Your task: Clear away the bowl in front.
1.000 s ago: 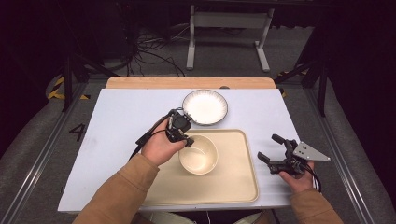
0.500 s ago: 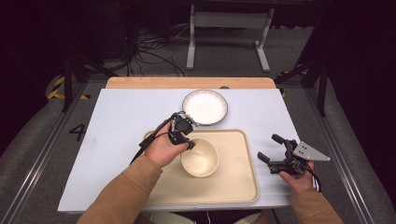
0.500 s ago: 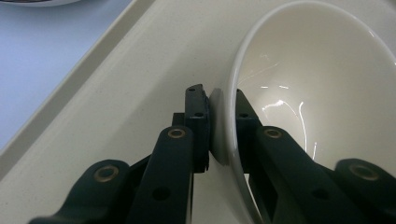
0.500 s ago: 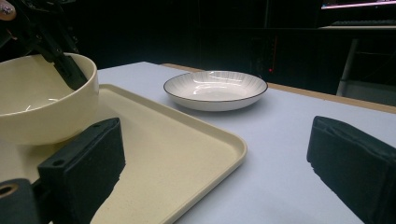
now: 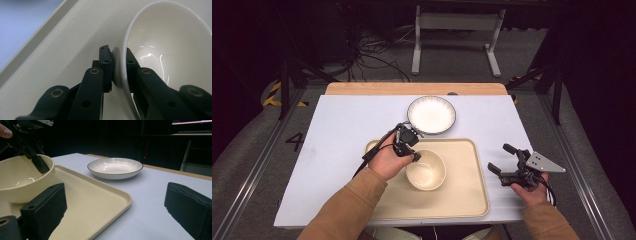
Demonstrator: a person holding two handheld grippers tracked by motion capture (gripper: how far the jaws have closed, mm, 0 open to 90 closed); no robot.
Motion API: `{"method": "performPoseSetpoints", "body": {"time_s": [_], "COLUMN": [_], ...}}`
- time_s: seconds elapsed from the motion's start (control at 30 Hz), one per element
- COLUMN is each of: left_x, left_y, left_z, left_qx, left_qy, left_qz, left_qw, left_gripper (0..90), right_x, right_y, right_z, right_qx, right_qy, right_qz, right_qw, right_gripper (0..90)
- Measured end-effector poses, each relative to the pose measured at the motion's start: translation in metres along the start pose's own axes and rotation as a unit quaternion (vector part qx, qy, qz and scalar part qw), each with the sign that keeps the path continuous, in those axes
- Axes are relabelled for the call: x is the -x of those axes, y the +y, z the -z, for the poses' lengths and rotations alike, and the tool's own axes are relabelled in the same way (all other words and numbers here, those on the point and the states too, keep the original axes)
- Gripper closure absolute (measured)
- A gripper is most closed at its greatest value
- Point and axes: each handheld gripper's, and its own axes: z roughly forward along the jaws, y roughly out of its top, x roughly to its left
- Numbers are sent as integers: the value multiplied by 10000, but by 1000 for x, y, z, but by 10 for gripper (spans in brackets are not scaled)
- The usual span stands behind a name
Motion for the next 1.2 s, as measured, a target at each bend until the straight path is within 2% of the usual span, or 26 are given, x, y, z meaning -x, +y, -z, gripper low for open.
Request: {"method": "performPoseSetpoints", "body": {"time_s": [0.1, 0.33, 0.47, 0.7, 1.03, 1.13, 1.2], "left_x": [0, 0, -5, -10, -13, -16, -14], "left_y": [0, -1, -3, -6, -11, -13, -13], "left_z": [0, 0, -2, -4, -7, -3, 1], "left_qx": [-2, -83, -131, -171, -238, -77, 102], "left_qy": [-10, 33, -101, -176, -80, -191, -183], "left_qz": [-42, 13, 137, 259, 335, 379, 362], "left_qw": [10000, 10000, 9998, 9994, 9991, 9991, 9991], "left_gripper": [821, 823, 822, 823, 804, 756, 685], "right_x": [0, 0, 0, 0, 0, 0, 0], "right_y": [0, 0, 0, 0, 0, 0, 0], "right_z": [0, 0, 0, 0, 0, 0, 0], "right_qx": [-1, -1, -7, -5, -4, -8, -13], "right_qy": [0, 1, -10, -6, 1, -8, -12], "right_qz": [-3, -2, -4, -5, 15, 30, 32], "right_qw": [10000, 10000, 10000, 10000, 10000, 10000, 10000], "right_gripper": [44, 45, 46, 45, 45, 45, 45]}}
